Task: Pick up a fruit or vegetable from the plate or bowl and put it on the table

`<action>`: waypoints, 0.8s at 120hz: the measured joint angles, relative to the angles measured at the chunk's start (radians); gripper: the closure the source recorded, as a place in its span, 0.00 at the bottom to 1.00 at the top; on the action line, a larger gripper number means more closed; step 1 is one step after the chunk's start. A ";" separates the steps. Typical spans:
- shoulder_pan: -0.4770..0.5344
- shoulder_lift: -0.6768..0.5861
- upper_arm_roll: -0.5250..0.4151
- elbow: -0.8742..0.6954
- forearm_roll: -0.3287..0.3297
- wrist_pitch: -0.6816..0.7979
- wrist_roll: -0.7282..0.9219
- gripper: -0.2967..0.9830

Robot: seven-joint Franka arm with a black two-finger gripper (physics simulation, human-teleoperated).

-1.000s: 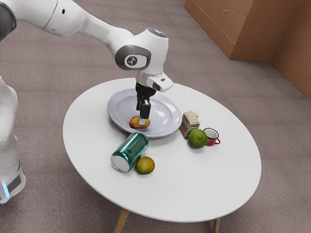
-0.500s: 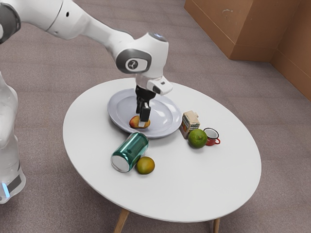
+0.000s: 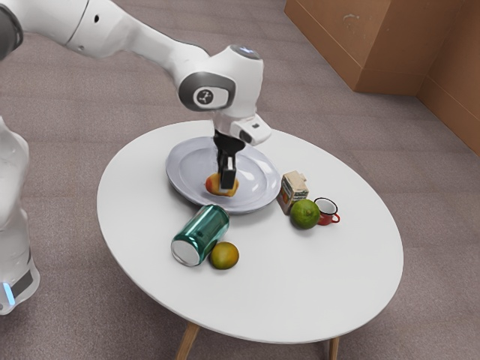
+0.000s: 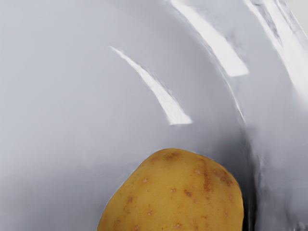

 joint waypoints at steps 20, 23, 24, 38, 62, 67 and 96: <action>-0.094 -0.020 -0.006 0.025 0.002 -0.004 -0.002 0.67; -0.108 -0.022 -0.007 0.031 0.002 -0.005 -0.003 0.68; -0.113 -0.022 -0.007 0.034 0.002 -0.005 -0.003 0.68; -0.188 -0.010 -0.010 0.076 0.002 -0.007 -0.004 0.69; -0.205 0.035 -0.108 0.147 -0.002 -0.013 -0.007 0.69; -0.206 0.066 -0.124 0.182 -0.003 -0.017 -0.007 0.69; -0.217 0.200 -0.174 0.315 -0.007 -0.037 -0.006 0.65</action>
